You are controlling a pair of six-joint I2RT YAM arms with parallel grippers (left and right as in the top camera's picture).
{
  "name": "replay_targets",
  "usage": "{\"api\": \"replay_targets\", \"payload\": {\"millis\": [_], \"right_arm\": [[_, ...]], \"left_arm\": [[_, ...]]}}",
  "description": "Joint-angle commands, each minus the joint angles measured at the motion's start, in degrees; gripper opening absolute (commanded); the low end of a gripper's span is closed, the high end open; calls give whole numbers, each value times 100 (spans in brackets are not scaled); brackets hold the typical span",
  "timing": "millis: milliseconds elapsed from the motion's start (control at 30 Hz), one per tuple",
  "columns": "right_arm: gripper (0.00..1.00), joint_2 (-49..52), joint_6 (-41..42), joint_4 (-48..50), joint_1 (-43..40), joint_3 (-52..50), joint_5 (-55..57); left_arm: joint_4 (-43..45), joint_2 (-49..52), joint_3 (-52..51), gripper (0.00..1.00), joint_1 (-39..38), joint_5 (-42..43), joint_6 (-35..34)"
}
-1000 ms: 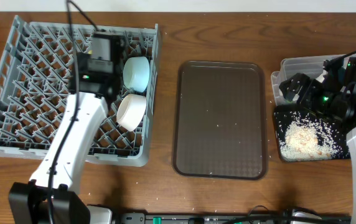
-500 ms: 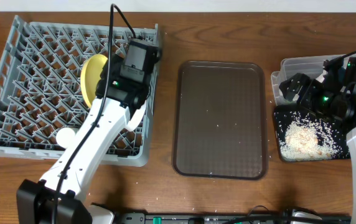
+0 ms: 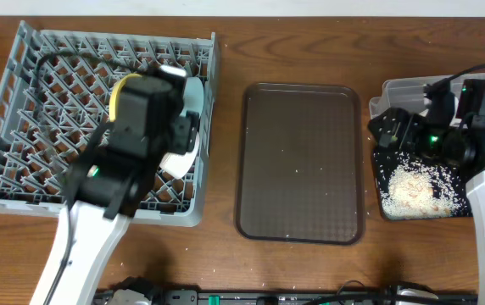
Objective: Sort waste into correct bins and load items into the dishwasher
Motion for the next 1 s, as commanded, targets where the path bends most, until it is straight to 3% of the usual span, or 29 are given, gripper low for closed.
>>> {"api": "replay_targets", "payload": {"millis": [0, 267, 700, 833, 967], "right_arm": [[99, -560, -470, 66, 339, 50, -144], [99, -1198, -474, 238, 669, 50, -149], [99, -1180, -476, 234, 667, 37, -146], [99, -1401, -776, -35, 678, 24, 752], [99, -2138, -1058, 678, 684, -402, 1207]], "left_arm": [[-166, -629, 24, 81, 9, 496, -752], [-363, -1314, 22, 86, 9, 494, -754], [-380, -1237, 22, 87, 9, 496, -752], [-380, -1189, 22, 87, 9, 496, -752], [-382, -1152, 22, 87, 9, 494, -752]]}}
